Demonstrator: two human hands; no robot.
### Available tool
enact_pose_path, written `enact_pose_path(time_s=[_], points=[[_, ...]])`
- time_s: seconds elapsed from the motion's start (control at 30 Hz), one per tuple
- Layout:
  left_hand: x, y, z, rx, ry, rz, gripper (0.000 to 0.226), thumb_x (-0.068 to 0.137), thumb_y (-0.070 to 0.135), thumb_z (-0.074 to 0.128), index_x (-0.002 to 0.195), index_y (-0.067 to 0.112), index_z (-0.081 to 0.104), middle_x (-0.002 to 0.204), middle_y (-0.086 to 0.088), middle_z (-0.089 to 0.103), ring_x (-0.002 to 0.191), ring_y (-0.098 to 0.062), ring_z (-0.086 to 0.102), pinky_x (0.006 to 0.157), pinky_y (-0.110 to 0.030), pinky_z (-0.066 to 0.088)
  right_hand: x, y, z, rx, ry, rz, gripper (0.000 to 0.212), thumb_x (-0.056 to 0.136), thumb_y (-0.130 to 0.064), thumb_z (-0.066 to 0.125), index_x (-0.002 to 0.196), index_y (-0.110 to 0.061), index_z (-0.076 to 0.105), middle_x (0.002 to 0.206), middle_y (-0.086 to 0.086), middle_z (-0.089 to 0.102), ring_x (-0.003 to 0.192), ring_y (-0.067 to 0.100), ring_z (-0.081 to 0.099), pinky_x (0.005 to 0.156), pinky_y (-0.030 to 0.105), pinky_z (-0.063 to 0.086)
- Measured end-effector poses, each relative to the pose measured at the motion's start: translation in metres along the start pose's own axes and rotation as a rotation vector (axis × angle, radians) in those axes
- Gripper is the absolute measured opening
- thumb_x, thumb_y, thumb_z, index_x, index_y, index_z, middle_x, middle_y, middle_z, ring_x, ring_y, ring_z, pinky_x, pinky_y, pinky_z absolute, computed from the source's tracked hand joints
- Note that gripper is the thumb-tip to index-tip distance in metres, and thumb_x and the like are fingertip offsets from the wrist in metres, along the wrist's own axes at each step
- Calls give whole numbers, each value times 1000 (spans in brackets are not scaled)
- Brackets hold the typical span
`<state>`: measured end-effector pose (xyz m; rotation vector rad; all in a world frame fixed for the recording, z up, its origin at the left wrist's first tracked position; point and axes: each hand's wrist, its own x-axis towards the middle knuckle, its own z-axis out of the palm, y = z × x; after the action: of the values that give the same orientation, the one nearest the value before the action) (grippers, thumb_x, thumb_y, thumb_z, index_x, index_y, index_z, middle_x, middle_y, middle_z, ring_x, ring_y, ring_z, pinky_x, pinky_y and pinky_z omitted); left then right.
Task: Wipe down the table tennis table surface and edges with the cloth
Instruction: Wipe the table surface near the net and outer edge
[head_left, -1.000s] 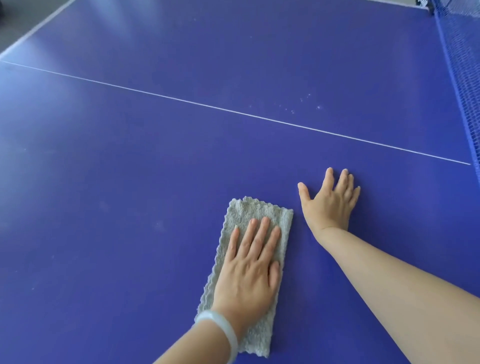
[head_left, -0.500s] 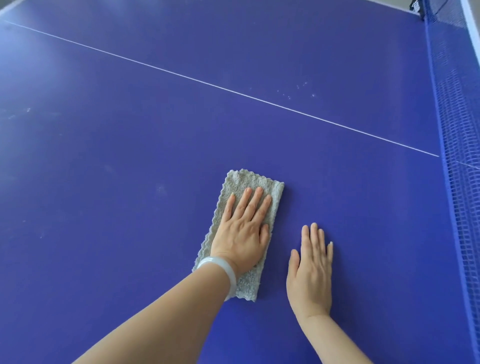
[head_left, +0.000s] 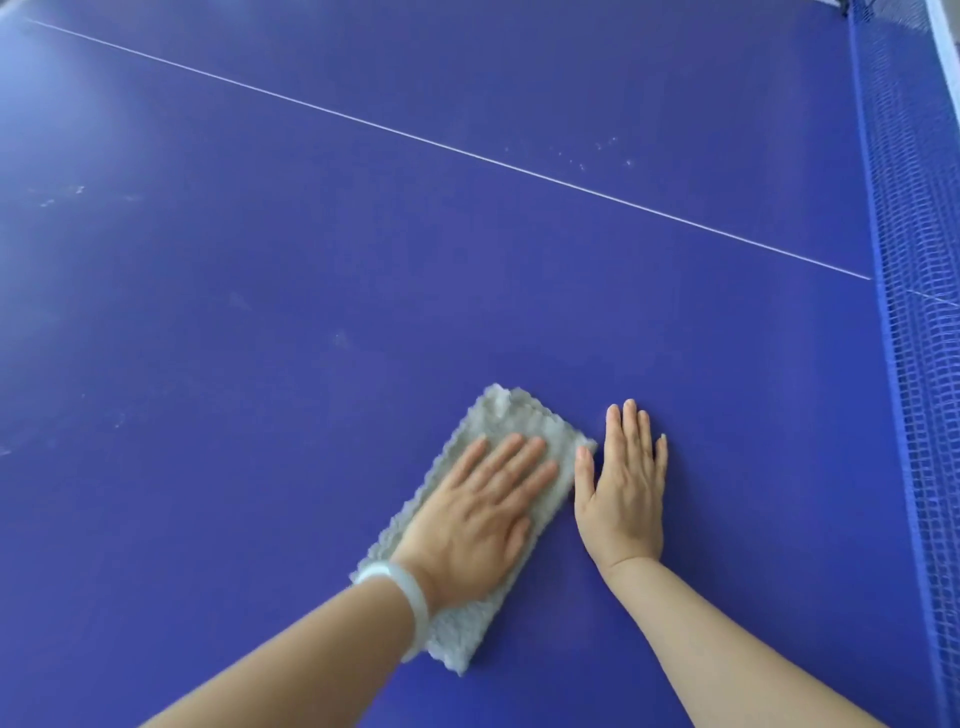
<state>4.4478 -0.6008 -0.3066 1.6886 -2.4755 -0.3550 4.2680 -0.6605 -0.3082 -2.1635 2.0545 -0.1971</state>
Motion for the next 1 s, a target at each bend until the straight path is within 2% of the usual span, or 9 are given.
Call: enact_pose_path(time_s=[0.13,0.23,0.3,0.4,0.5,0.57,0.67,0.8,1.0], points=[[7,-53,-18,48,75,-411,61,98,34,24,158,22,17,165,2,9,152,-18,1,123,-42,1,0,0,2,-19,11,17,65,104,-46,18,154,-5,27,163,11,20,152,25,15,124,47,10],[5,-20,-8,-18,136,-622,62,99,33,21,158,19,9,166,-2,3,152,-20,-6,123,-46,0,-1,-1,3,-53,15,17,66,101,-44,27,152,-3,29,162,14,23,151,28,19,123,50,13],[-3,24,5,-62,152,-560,64,98,31,28,158,15,13,165,-5,5,152,-24,-3,122,-50,7,0,-2,4,-63,14,21,64,101,-40,37,152,-2,30,162,15,23,151,29,20,123,50,13],[-28,70,18,-74,81,-253,64,97,32,37,156,13,22,165,-6,9,152,-25,4,118,-51,16,0,-1,5,-57,7,17,64,100,-36,43,152,-2,29,162,15,21,151,29,17,124,49,10],[-37,38,8,-48,27,-67,63,98,36,36,157,21,20,165,1,9,153,-19,3,121,-46,9,0,0,5,-53,25,5,63,100,-35,45,152,-2,30,162,16,22,151,29,19,123,50,11],[-35,-9,-5,-1,28,-112,63,97,37,34,157,25,19,165,3,9,152,-17,4,123,-43,4,1,1,5,-53,39,4,64,100,-36,47,151,-2,31,161,16,24,150,31,21,123,51,13],[-35,-70,-23,31,83,-424,62,97,36,29,157,23,20,165,2,11,152,-17,3,124,-42,3,1,-1,5,-74,34,5,64,100,-38,43,151,-2,30,161,16,24,150,31,21,122,52,15],[-24,-36,-14,-17,148,-707,64,97,33,21,158,16,8,165,-5,1,152,-22,-6,123,-47,-1,1,-1,7,-91,28,13,64,100,-39,41,152,-3,29,161,16,23,150,30,19,123,51,13],[-57,99,25,-73,42,-189,64,97,33,37,155,10,24,165,-9,9,152,-27,5,119,-50,12,1,0,7,-55,16,10,63,101,-38,39,153,-4,26,163,14,20,152,28,14,124,49,9]])
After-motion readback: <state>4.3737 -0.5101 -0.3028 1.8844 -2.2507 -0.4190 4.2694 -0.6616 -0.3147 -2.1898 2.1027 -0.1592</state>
